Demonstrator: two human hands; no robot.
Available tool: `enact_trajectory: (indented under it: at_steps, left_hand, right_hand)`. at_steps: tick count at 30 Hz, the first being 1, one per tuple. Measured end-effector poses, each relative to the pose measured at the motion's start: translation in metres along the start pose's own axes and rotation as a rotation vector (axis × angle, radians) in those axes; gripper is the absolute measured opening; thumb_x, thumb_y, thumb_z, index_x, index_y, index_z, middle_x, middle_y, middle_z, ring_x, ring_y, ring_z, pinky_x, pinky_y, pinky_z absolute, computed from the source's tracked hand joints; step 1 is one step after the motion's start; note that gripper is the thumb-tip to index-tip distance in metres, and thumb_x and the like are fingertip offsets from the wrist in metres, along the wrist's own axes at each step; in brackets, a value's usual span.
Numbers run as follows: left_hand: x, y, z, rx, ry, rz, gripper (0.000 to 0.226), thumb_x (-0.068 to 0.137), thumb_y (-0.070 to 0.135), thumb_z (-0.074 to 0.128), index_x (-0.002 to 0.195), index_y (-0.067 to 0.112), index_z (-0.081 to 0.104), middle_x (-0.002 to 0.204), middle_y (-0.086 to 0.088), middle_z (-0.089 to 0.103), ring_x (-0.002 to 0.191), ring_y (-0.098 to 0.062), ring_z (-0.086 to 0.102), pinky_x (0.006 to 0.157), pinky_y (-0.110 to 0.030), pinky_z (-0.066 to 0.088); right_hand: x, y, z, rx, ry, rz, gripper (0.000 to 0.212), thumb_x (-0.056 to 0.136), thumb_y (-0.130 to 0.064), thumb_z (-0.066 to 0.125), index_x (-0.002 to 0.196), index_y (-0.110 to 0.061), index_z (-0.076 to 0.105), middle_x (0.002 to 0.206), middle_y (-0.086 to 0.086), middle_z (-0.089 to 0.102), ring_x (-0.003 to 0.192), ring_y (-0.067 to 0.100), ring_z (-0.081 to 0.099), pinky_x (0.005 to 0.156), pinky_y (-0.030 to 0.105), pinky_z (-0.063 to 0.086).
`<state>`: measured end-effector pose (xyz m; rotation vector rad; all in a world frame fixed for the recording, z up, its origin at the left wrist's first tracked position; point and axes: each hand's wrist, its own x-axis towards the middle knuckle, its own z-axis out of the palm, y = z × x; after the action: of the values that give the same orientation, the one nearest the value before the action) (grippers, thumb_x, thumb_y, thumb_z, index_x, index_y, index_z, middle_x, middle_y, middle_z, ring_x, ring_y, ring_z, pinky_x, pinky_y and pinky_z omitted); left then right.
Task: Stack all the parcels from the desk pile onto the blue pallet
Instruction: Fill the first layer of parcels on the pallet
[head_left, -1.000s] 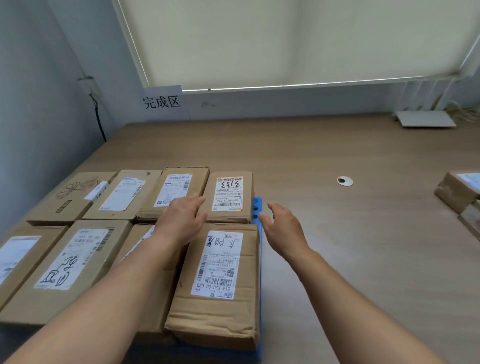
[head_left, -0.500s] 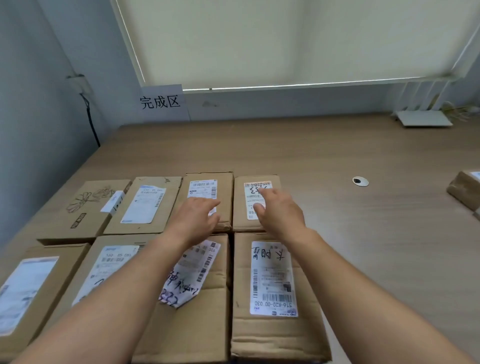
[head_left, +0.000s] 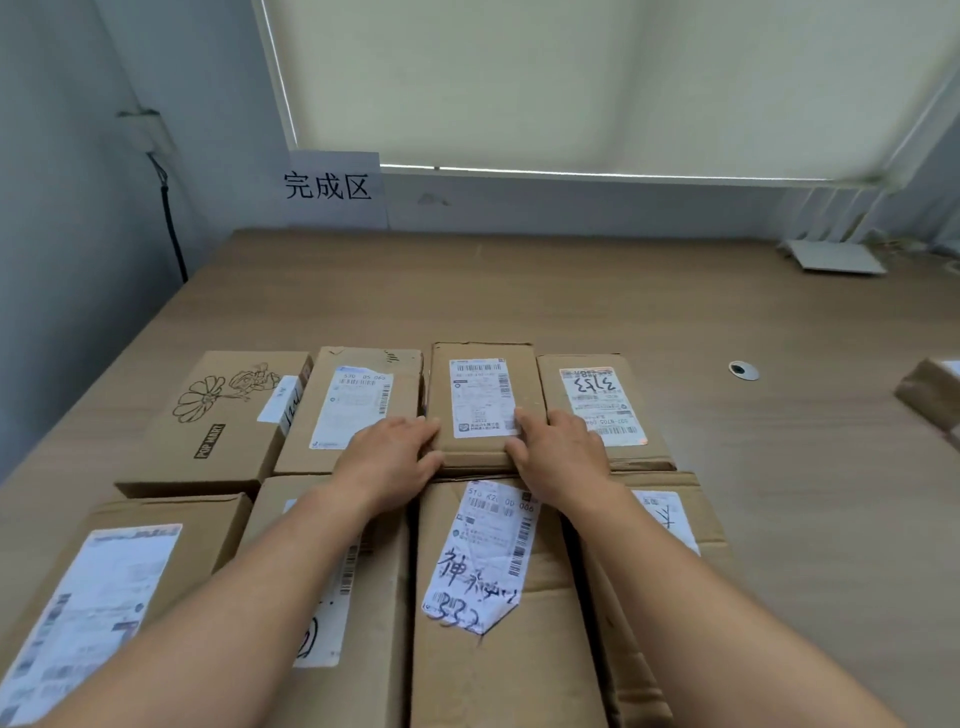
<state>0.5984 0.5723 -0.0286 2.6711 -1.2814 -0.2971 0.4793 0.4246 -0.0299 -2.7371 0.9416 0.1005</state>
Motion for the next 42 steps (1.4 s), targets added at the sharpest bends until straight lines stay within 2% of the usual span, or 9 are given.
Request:
enact_trajectory:
  at_steps: [3,5,10,14,19,24,29,35,42]
  left_hand:
    - [0.006,0.004,0.003,-0.029,0.026,0.013,0.037,0.094,0.042,0.044,0.126,0.024,0.049,0.118,-0.002,0.055,0.118,-0.022,0.046,0.091,-0.030,0.035]
    - [0.008,0.006,0.005,-0.016,0.038,0.024,0.036,0.093,0.042,0.045,0.122,0.023,0.052,0.118,-0.001,0.057,0.116,-0.022,0.047,0.090,-0.030,0.035]
    - [0.010,0.001,0.001,-0.005,0.054,0.028,0.049,0.094,0.043,0.044,0.139,0.024,0.042,0.140,0.003,0.047,0.130,-0.018,0.039,0.104,-0.032,0.031]
    - [0.006,-0.029,-0.015,-0.100,0.152,-0.050,0.052,0.096,0.037,0.044,0.145,0.023,0.034,0.149,0.002,0.038,0.137,-0.017,0.030,0.111,-0.034,0.025]
    - [-0.003,-0.096,-0.035,-0.079,0.250,-0.244,0.052,0.096,0.035,0.043,0.146,0.023,0.032,0.150,-0.001,0.034,0.138,-0.023,0.028,0.111,-0.038,0.024]
    - [-0.019,-0.162,-0.040,-0.003,0.165,-0.518,0.056,0.095,0.040,0.039,0.147,0.026,0.025,0.155,-0.005,0.020,0.142,-0.026,0.017,0.112,-0.042,0.021]
    - [-0.032,-0.185,-0.038,-0.008,0.073,-0.616,0.056,0.091,0.054,0.037,0.143,0.033,0.032,0.155,-0.005,0.020,0.139,-0.031,0.020,0.108,-0.047,0.025]
    - [-0.027,-0.187,-0.034,-0.139,0.068,-0.578,0.060,0.091,0.055,0.040,0.146,0.031,0.030,0.156,-0.010,0.015,0.139,-0.038,0.020,0.111,-0.041,0.022]
    - [-0.026,-0.176,-0.034,-0.148,0.057,-0.540,0.064,0.091,0.056,0.042,0.147,0.032,0.026,0.157,-0.009,0.012,0.140,-0.038,0.017,0.113,-0.041,0.020]
  right_hand:
    - [-0.001,0.009,-0.001,0.014,0.003,0.025,0.044,0.097,-0.040,0.031,0.140,-0.029,0.034,0.133,0.012,0.043,0.125,0.030,0.035,0.106,0.047,0.029]
    - [-0.003,0.013,-0.003,0.019,-0.003,0.031,0.045,0.097,-0.040,0.031,0.141,-0.029,0.033,0.134,0.012,0.043,0.126,0.030,0.035,0.106,0.047,0.029]
    - [-0.003,0.007,-0.007,0.026,0.032,0.025,0.045,0.096,-0.041,0.036,0.138,-0.025,0.036,0.135,0.012,0.042,0.125,0.030,0.036,0.102,0.042,0.030]
    - [-0.001,-0.023,-0.010,0.028,0.065,-0.070,0.049,0.098,-0.041,0.035,0.144,-0.025,0.031,0.146,0.012,0.032,0.133,0.029,0.028,0.106,0.039,0.025]
    - [0.005,-0.079,0.002,-0.001,0.051,-0.238,0.046,0.097,-0.037,0.038,0.141,-0.023,0.036,0.145,0.011,0.034,0.133,0.029,0.028,0.108,0.039,0.024]
    - [0.012,-0.109,0.019,-0.057,0.033,-0.296,0.045,0.097,-0.038,0.035,0.140,-0.025,0.037,0.143,0.011,0.035,0.131,0.029,0.030,0.107,0.038,0.023]
    - [0.019,-0.123,0.024,-0.099,0.007,-0.295,0.043,0.098,-0.038,0.033,0.139,-0.027,0.041,0.142,0.009,0.037,0.132,0.029,0.030,0.108,0.041,0.022]
    - [0.020,-0.122,0.029,-0.148,-0.009,-0.273,0.040,0.098,-0.040,0.031,0.132,-0.027,0.048,0.130,0.006,0.049,0.127,0.027,0.036,0.110,0.046,0.021]
    - [0.020,-0.113,0.027,-0.124,0.015,-0.280,0.037,0.098,-0.036,0.035,0.127,-0.022,0.052,0.129,0.006,0.049,0.126,0.026,0.036,0.107,0.038,0.027]
